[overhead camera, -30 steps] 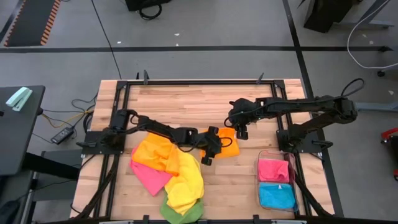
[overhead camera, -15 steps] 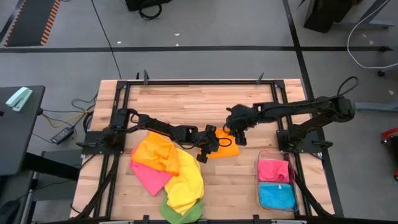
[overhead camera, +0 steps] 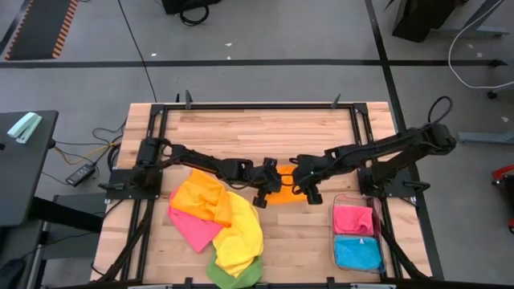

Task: Fold microfiber towels
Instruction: Fold the orange towel

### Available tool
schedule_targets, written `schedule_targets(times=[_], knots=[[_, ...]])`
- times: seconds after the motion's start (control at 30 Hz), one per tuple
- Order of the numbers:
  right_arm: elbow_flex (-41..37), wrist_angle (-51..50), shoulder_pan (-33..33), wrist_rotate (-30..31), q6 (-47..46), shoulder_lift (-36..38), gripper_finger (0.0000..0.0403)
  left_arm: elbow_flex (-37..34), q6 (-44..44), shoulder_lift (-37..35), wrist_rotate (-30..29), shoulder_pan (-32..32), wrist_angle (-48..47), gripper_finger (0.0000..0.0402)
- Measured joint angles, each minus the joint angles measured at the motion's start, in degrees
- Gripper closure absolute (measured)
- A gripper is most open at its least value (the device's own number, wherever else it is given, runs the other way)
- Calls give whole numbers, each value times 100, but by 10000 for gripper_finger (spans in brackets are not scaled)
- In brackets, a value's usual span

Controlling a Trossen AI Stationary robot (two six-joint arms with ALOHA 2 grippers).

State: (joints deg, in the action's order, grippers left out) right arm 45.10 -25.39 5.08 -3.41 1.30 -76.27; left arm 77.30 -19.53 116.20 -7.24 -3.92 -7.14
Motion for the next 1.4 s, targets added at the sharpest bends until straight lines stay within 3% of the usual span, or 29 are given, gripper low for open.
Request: schedule_targets(times=[0.43, 0.63, 0.93, 1.07, 1.4], knots=[[0, 32, 159, 335, -258, 0, 219, -2, 33, -203, -112, 495, -800, 390], [0, 27, 159, 332, -337, 0, 219, 0, 76, -203, -140, 609, -1264, 346], [0, 57, 144, 335, -390, 0, 219, 2, -62, -216, -1314, 513, -1411, 261], [-85, 253, 148, 340, -430, 2, 219, 0, -219, -441, -1449, 411, -1699, 228], [-1097, 1644, -12, 766, -353, 4, 219, 4, -62, -655, -1088, 214, -1551, 229]])
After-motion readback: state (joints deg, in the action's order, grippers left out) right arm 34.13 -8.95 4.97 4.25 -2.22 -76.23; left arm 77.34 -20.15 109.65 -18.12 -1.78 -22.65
